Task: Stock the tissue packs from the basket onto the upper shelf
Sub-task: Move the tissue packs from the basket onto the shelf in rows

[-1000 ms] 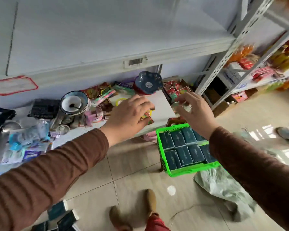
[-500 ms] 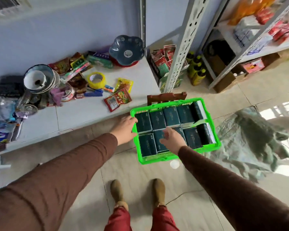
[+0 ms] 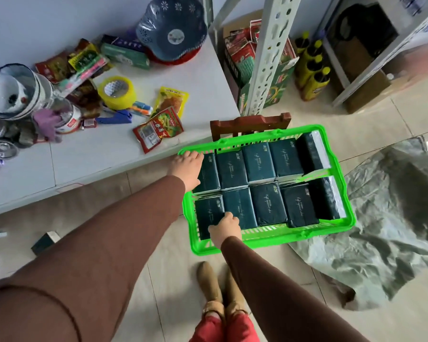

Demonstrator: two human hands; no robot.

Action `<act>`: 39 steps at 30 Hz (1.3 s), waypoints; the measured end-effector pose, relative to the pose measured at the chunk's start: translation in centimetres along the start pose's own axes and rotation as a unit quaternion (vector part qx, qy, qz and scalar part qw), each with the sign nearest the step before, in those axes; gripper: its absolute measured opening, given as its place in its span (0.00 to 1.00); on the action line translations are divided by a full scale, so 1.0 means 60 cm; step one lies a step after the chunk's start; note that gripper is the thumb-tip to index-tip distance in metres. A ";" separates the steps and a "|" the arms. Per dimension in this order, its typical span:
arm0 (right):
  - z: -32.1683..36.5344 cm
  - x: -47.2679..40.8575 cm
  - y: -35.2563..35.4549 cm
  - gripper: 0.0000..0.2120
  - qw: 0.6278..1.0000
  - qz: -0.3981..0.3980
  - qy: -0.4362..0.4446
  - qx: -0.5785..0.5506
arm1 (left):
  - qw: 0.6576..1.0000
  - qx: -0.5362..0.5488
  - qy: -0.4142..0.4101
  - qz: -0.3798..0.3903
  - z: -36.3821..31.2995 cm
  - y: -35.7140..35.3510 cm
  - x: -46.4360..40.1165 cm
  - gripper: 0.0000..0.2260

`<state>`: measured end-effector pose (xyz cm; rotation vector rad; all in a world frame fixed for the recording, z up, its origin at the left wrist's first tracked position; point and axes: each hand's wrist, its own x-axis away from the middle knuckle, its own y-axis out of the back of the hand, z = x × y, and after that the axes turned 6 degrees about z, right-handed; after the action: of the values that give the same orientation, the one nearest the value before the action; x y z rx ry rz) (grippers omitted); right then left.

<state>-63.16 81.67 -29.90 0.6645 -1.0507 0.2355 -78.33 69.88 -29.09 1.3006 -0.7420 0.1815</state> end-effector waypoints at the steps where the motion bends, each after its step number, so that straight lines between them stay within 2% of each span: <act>1: -0.001 -0.006 -0.007 0.24 1.000 -0.006 -0.006 -0.003 | 1.000 -0.011 0.003 0.002 -0.003 -0.009 -0.007 0.39; 6: 0.003 -0.035 -0.017 0.21 1.000 -0.014 -0.014 0.015 | 0.998 -0.056 0.021 0.006 -0.015 -0.039 -0.034 0.54; 8: 0.002 -0.045 -0.020 0.20 0.999 -0.009 -0.028 0.013 | 0.997 -0.070 0.013 0.015 -0.024 -0.044 -0.040 0.56; 11: 0.005 -0.052 -0.023 0.25 0.999 0.002 -0.047 0.023 | 0.998 -0.068 0.005 0.017 -0.023 -0.046 -0.048 0.55; 13: 0.001 -0.060 -0.018 0.29 0.998 0.016 -0.048 0.031 | 0.999 -0.036 0.002 0.024 -0.019 -0.039 -0.057 0.53; 16: -0.015 -0.069 -0.001 0.32 0.998 0.029 -0.053 0.031 | 0.999 0.026 -0.011 0.047 -0.012 -0.023 -0.066 0.42; 20: -0.027 -0.038 0.023 0.27 1.000 0.002 -0.019 -0.007 | 0.991 0.126 -0.008 0.048 0.004 0.001 -0.043 0.31; 23: -0.023 0.008 0.066 0.21 0.993 -0.008 0.080 -0.087 | 0.981 0.193 0.020 0.005 0.029 0.034 0.018 0.27; 25: 0.001 0.050 0.116 0.19 0.983 0.018 0.147 -0.109 | 0.965 0.255 0.056 -0.016 0.064 0.064 0.074 0.26; 29: 0.105 0.159 0.221 0.15 0.957 0.055 0.279 -0.052 | 0.917 0.377 0.112 -0.066 0.159 0.122 0.227 0.28; 31: 0.179 0.222 0.253 0.18 0.939 0.071 0.335 0.007 | 0.874 0.456 0.133 -0.104 0.208 0.149 0.323 0.29; 33: 0.262 0.288 0.272 0.22 0.913 0.084 0.393 0.071 | 0.824 0.531 0.137 -0.139 0.254 0.181 0.422 0.35; 36: 0.390 0.403 0.274 0.28 0.864 0.087 0.474 0.146 | 0.801 0.537 0.151 -0.216 0.323 0.228 0.562 0.34; 39: 0.507 0.526 0.240 0.28 0.810 0.099 0.544 0.195 | 0.772 0.542 0.166 -0.288 0.393 0.262 0.703 0.32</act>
<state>-76.57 70.41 12.80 0.6329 0.0673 0.9128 -63.69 41.12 10.16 2.4516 0.1990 0.3524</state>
